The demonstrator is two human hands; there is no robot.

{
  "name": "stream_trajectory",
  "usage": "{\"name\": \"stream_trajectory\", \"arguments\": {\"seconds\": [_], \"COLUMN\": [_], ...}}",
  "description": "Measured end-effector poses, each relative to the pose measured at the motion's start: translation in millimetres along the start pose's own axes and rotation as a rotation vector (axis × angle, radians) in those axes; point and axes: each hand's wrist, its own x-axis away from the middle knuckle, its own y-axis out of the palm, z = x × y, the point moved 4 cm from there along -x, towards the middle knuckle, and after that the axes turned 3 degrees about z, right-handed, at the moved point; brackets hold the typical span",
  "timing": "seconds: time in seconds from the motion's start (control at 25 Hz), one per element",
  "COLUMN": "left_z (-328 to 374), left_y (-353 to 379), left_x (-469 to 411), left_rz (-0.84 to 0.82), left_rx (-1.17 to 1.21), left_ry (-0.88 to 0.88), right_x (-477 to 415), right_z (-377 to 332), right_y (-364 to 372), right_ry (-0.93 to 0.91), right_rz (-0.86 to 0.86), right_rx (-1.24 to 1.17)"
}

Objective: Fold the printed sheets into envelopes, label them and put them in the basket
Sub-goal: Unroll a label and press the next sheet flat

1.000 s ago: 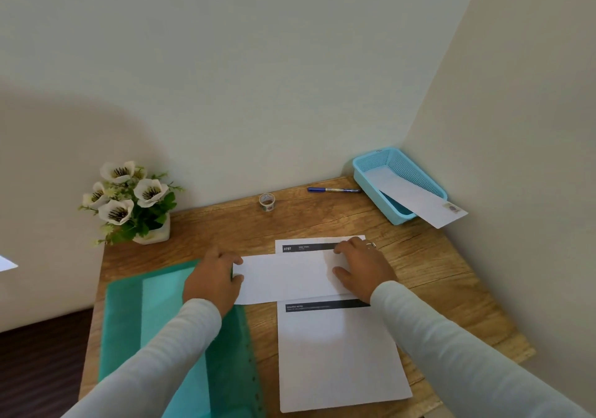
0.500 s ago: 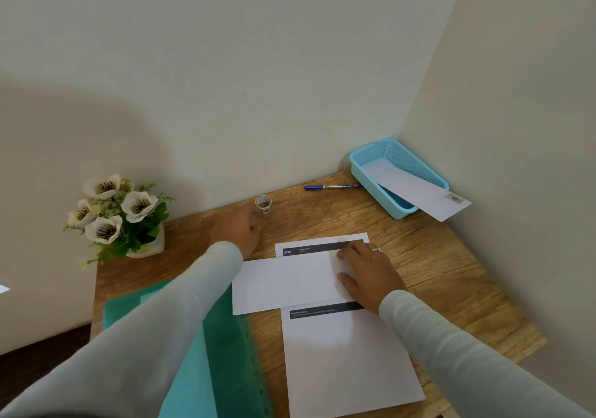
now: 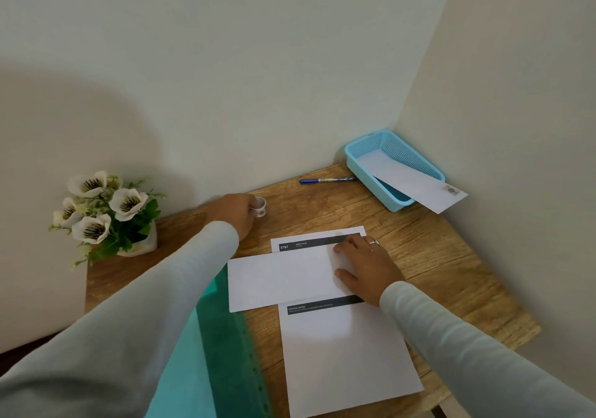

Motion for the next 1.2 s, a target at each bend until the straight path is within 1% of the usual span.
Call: {"name": "stream_trajectory", "arguments": {"seconds": [0.08, 0.16, 0.28, 0.44, 0.52, 0.64, 0.72, 0.8, 1.0, 1.2], "left_z": [0, 2, 10, 33, 47, 57, 59, 59, 61, 64], "left_y": [-5, -7, -9, -16, -21, -24, -25, -25, -30, -33], "left_x": [12, 26, 51, 80, 91, 100, 103, 103, 102, 106], "left_rz": [0.064, 0.066, -0.013, -0.117, -0.151, -0.195, -0.231, -0.259, -0.166, -0.132], "left_rx": [0.054, 0.105, 0.292, 0.576, 0.651, 0.744, 0.744, 0.687, 0.556, 0.502], "left_ry": [0.050, 0.111, 0.119, 0.120, 0.154, 0.174, 0.188, 0.240, 0.293, 0.328], "right_x": [-2, -5, -8, -8, -5, -2, 0, 2, 2, 5], "right_z": [-1, -6, -25, -61, -71, -71, -68, -64, -58, -59], "right_y": [-5, -13, -31, -47, -50, -52, -53, -53, -54, -55], "right_ry": [0.001, 0.016, -0.023, -0.106, -0.103, -0.060, -0.040, -0.009, 0.025, 0.028], "right_rz": [-0.015, 0.011, 0.122, 0.164, 0.172, 0.190, 0.189, 0.187, 0.198, 0.263], "right_rx": [-0.013, -0.059, -0.245, -0.564, -0.684, -0.791, -0.847, -0.901, -0.935, -0.890]}}
